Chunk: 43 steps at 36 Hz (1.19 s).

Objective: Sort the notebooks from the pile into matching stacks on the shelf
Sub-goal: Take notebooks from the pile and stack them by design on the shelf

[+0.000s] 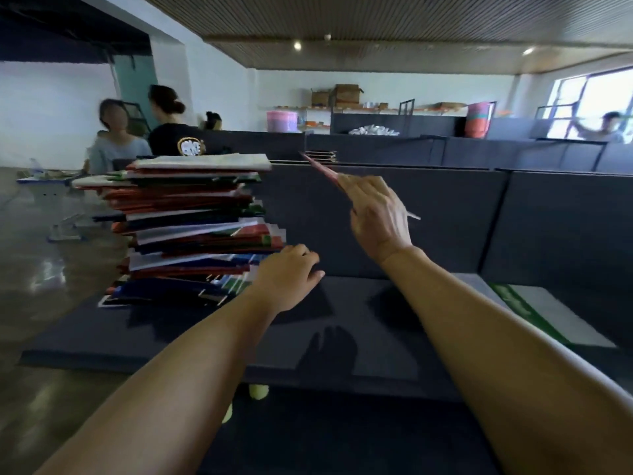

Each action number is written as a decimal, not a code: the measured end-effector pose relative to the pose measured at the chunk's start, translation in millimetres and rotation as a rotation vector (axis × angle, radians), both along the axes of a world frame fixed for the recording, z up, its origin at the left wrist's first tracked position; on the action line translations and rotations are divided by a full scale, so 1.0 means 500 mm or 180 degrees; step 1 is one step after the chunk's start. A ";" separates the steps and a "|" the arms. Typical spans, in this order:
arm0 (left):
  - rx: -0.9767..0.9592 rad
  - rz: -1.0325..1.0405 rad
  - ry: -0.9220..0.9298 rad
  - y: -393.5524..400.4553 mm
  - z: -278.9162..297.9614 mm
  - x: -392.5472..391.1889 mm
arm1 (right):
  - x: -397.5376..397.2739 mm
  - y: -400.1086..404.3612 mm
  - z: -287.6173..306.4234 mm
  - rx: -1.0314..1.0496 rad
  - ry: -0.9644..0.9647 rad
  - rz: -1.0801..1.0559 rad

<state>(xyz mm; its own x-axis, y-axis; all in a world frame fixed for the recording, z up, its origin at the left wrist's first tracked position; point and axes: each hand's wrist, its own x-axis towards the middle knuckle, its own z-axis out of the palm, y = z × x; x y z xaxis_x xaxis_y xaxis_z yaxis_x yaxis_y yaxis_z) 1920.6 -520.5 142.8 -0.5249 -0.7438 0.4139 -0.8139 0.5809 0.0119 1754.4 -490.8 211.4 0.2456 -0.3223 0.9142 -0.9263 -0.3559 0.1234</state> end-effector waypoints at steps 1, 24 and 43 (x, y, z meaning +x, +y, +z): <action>0.0015 -0.0058 0.0000 0.007 -0.004 -0.020 | -0.018 0.014 -0.011 0.0105 0.0016 -0.0015; 0.0448 -0.0898 -0.0336 0.328 -0.066 -0.585 | -0.571 0.457 -0.163 0.1929 0.0109 -0.1847; 0.0454 -0.0998 -0.0422 0.291 -0.090 -0.809 | -0.836 0.445 -0.214 0.2030 0.0029 -0.2196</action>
